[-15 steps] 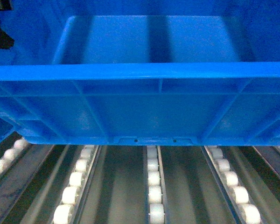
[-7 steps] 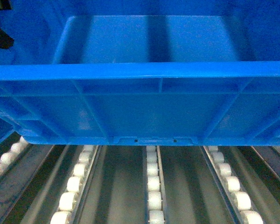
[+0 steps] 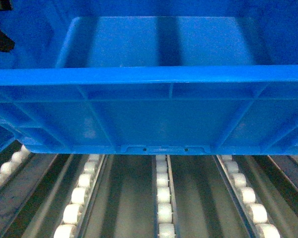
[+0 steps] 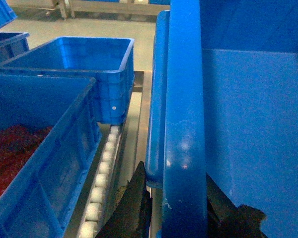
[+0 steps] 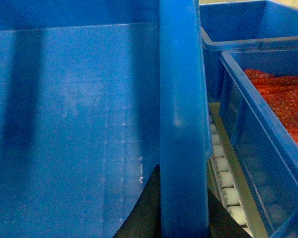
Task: Place box next to blue box on left shelf
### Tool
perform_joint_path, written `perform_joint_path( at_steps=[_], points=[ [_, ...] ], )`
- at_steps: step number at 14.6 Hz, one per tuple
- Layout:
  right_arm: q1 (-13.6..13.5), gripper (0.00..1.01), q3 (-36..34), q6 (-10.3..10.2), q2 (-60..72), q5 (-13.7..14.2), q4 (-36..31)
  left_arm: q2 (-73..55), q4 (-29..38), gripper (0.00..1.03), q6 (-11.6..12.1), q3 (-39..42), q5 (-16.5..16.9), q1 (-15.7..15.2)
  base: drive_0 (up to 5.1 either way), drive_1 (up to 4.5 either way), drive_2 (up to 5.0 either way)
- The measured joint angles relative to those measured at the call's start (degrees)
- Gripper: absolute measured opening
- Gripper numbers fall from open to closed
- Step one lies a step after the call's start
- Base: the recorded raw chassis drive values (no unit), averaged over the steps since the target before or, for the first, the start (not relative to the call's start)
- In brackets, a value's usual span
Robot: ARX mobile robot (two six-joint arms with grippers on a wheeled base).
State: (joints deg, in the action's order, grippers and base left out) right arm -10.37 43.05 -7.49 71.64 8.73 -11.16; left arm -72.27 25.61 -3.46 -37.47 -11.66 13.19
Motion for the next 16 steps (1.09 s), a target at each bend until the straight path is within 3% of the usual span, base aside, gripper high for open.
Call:
perform_joint_path(
  at_steps=[16],
  points=[
    [0.00, 0.07, 0.00, 0.00, 0.00, 0.00, 0.02, 0.00, -0.02, 0.16, 0.00, 0.00, -0.02, 0.00, 0.0, 0.00, 0.0]
  ],
)
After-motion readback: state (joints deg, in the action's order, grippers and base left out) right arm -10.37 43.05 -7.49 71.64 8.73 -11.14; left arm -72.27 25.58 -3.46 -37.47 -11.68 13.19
